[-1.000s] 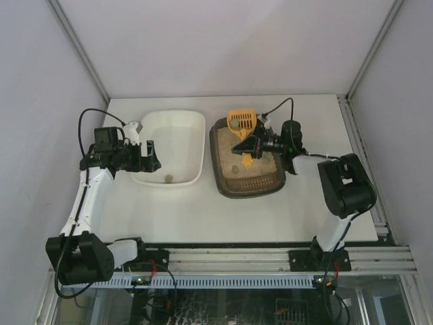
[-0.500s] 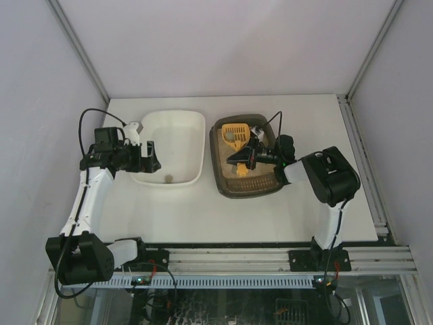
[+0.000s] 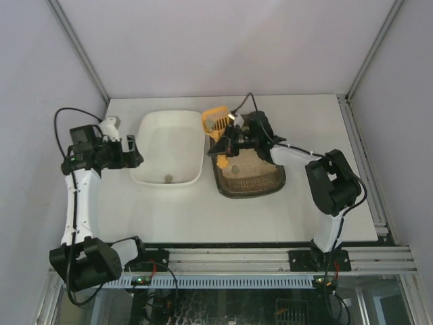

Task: Clean the litter box

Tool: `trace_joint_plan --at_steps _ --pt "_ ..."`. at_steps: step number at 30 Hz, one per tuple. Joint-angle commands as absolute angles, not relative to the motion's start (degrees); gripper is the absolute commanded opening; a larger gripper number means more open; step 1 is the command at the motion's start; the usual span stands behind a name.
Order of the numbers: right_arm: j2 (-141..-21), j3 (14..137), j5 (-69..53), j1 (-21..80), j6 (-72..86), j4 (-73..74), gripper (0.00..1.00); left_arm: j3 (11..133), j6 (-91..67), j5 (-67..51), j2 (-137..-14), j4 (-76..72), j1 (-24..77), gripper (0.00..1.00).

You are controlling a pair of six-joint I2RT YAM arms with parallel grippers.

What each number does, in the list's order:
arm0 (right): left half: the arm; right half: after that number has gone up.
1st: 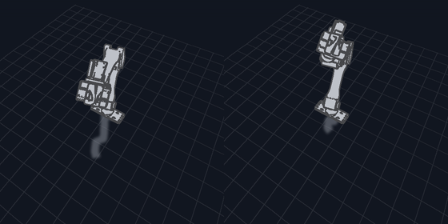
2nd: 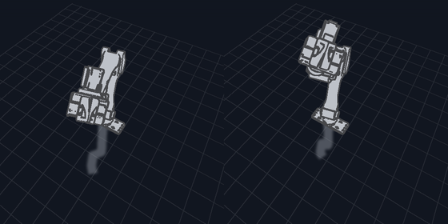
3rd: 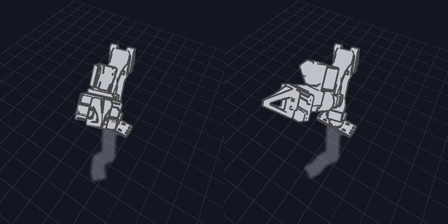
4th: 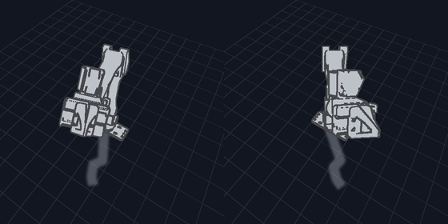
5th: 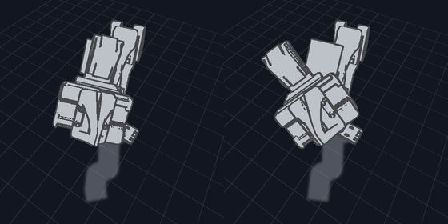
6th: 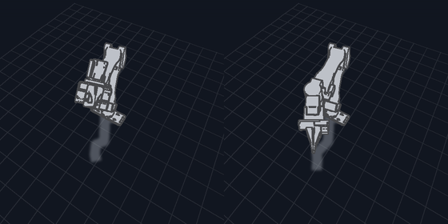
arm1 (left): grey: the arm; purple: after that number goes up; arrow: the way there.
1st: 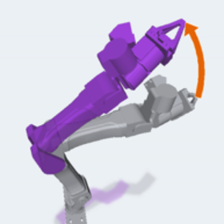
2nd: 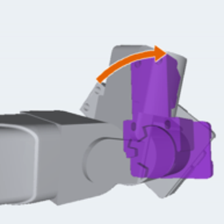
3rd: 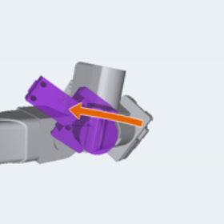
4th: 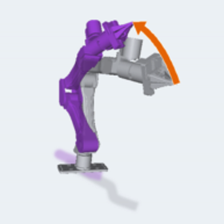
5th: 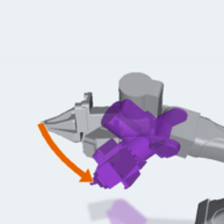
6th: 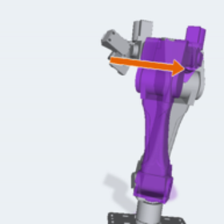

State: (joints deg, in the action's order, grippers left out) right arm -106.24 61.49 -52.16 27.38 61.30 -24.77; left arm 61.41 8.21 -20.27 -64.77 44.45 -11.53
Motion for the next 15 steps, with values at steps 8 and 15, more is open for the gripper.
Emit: trace_joint_plan --at_steps 8,15 --pt "-114.8 103.5 -14.2 43.6 19.3 47.3 0.00 65.9 12.0 -28.6 -64.1 47.0 -21.5 1.00" --pt "-130.3 131.0 15.6 54.3 13.1 68.2 0.00 64.9 11.6 -28.0 -64.7 46.8 -22.1 1.00"
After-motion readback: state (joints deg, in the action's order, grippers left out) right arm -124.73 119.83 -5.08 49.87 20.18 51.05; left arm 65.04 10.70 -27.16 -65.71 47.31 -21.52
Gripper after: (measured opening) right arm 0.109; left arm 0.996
